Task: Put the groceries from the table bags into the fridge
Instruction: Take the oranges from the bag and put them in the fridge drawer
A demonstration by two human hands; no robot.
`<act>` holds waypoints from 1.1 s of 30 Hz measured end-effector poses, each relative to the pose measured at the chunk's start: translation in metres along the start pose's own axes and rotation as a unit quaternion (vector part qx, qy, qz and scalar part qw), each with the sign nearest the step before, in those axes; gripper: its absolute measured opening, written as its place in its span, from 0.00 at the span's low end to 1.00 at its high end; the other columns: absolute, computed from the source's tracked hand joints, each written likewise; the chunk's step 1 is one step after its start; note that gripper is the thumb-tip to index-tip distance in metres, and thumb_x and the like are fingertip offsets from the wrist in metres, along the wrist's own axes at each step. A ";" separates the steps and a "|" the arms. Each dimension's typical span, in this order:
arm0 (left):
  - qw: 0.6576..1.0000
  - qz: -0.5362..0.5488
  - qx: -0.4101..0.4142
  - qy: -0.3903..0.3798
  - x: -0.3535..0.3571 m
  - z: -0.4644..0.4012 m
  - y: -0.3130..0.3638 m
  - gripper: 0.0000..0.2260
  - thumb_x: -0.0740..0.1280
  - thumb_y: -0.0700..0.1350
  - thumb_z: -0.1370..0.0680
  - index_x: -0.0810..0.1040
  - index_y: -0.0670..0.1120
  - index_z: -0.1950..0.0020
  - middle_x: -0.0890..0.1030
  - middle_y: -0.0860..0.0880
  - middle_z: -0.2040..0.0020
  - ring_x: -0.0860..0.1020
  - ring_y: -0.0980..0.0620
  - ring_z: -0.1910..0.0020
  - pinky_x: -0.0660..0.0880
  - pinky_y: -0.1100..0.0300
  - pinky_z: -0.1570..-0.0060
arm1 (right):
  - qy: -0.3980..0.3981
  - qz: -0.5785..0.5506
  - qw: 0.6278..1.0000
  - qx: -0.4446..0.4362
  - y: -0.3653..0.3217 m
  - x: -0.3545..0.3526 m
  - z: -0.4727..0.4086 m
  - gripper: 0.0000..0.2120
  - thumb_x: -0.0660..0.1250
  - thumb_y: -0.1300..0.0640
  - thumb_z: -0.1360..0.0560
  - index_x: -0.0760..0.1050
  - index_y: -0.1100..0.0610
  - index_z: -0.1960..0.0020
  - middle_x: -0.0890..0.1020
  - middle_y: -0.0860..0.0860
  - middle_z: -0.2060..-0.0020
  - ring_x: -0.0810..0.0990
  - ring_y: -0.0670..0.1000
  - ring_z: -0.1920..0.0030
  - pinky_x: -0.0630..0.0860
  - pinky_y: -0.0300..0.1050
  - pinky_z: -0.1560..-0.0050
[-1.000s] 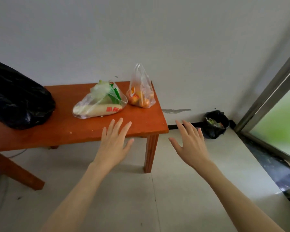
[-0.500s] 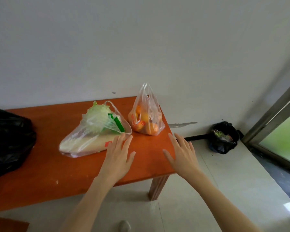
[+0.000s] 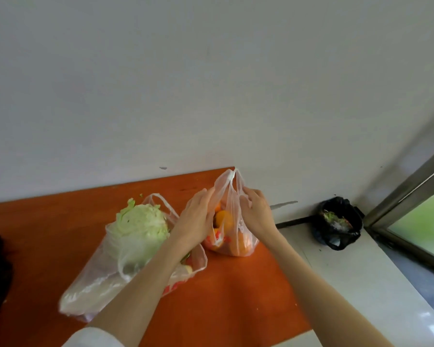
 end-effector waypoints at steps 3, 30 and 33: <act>0.999 0.045 0.019 -0.019 0.011 -0.023 -0.002 0.23 0.58 0.42 0.20 0.58 0.53 0.26 0.66 0.48 0.31 0.64 0.50 0.32 0.62 0.59 0.35 | -0.050 -0.043 0.997 -0.032 0.000 0.013 -0.019 0.23 0.54 0.48 0.21 0.59 0.47 0.27 0.69 0.49 0.30 0.68 0.50 0.31 0.69 0.52 0.33; 0.873 0.363 -0.266 -0.188 0.040 -0.014 -0.017 0.11 0.52 0.42 0.18 0.71 0.42 0.40 0.71 0.47 0.64 0.68 0.53 0.68 0.68 0.59 0.63 | 0.130 0.214 0.963 0.098 0.092 -0.096 -0.005 0.23 0.60 0.35 0.28 0.75 0.51 0.45 0.82 0.47 0.55 0.78 0.52 0.49 0.71 0.46 0.54; 0.843 0.409 -0.247 -0.246 0.045 -0.004 -0.020 0.15 0.58 0.44 0.22 0.68 0.45 0.36 0.70 0.43 0.51 0.68 0.51 0.63 0.67 0.59 0.62 | -0.010 0.350 0.931 0.101 0.109 -0.062 -0.006 0.38 0.54 0.26 0.32 0.60 0.46 0.29 0.74 0.48 0.36 0.68 0.55 0.35 0.66 0.52 0.41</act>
Point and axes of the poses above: each hand's wrist, its own z-axis away from the middle knuckle, its own x-axis out of the palm, y = z × x, the point moved 3 cm from there along -z, towards the middle knuckle
